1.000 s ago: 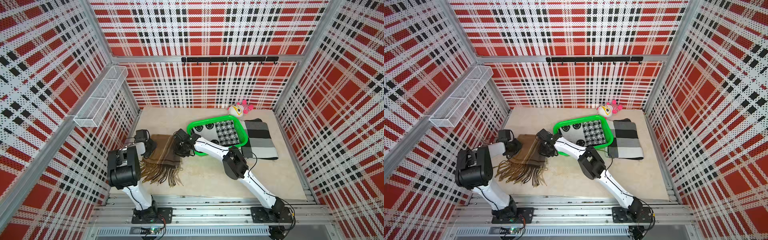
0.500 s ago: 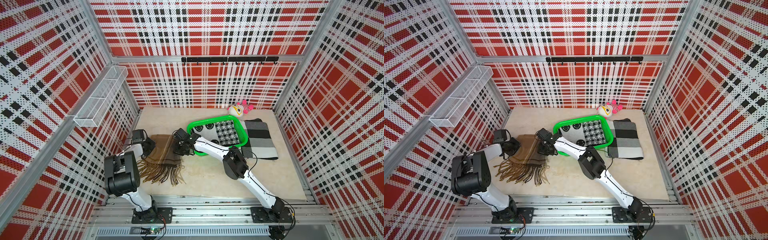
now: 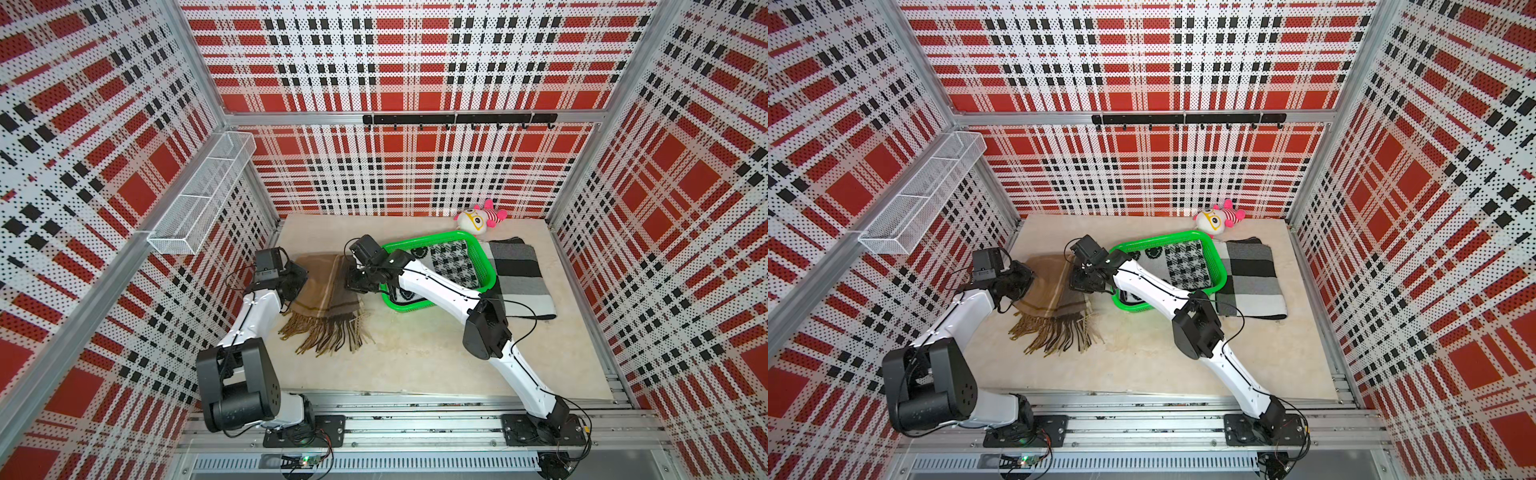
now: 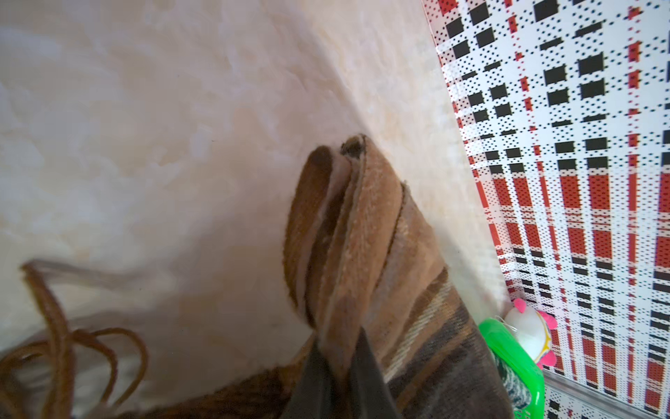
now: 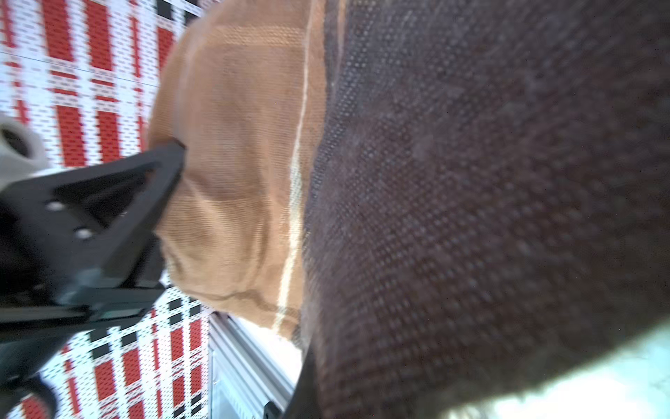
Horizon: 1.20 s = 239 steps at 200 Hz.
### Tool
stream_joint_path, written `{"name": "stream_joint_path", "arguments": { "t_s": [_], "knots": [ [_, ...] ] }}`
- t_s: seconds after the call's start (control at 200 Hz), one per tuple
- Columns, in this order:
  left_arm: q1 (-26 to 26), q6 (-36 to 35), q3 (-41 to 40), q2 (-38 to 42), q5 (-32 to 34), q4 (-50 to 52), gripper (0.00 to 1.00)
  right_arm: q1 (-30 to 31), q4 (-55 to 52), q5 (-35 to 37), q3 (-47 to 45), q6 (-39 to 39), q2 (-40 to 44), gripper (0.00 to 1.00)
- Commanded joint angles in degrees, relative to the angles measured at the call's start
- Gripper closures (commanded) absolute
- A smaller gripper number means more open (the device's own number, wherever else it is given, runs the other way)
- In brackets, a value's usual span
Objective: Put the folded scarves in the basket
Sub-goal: Pick up the scarf at the center of the board, then place the scarf in the basket.
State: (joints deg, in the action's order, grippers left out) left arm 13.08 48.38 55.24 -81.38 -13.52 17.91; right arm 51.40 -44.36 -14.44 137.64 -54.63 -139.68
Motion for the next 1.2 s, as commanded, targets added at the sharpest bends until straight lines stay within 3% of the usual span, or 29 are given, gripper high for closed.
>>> {"name": "stream_joint_path", "arguments": {
  "t_s": [0.0, 0.18, 0.351, 0.646, 0.937, 1.062, 1.192],
  "knots": [
    [-1.4, 3.3, 3.8, 2.5, -0.4, 2.4, 1.0, -1.9, -1.9, -1.0, 2.5, 2.4, 4.1, 1.0],
    [-6.9, 8.6, 10.3, 2.7, -0.1, 3.6, 1.0, -6.4, -4.5, -2.1, 2.5, 5.8, 7.9, 1.0],
    [-15.4, 13.5, 18.7, -1.1, 2.0, 3.5, 1.0, -11.0, -7.9, -1.1, 2.0, 10.3, 12.2, 1.0],
    [-30.3, 18.4, 41.2, -15.5, 5.3, 3.5, 1.0, -21.2, -12.0, -0.9, 1.1, 15.4, 18.4, 1.0],
    [-39.4, 20.8, 60.4, -30.7, 4.7, 3.0, 1.0, -32.1, -14.5, -2.2, 1.6, 20.1, 18.8, 1.0],
    [-41.6, 20.8, 60.7, -33.2, 5.6, 2.9, 1.0, -34.9, -15.5, -1.9, -0.9, 22.5, 18.8, 1.0],
    [-43.3, 20.7, 54.3, -31.4, 6.9, 1.7, 1.0, -35.7, -16.3, 0.0, -4.8, 26.1, 19.6, 1.0]
  ]
}}
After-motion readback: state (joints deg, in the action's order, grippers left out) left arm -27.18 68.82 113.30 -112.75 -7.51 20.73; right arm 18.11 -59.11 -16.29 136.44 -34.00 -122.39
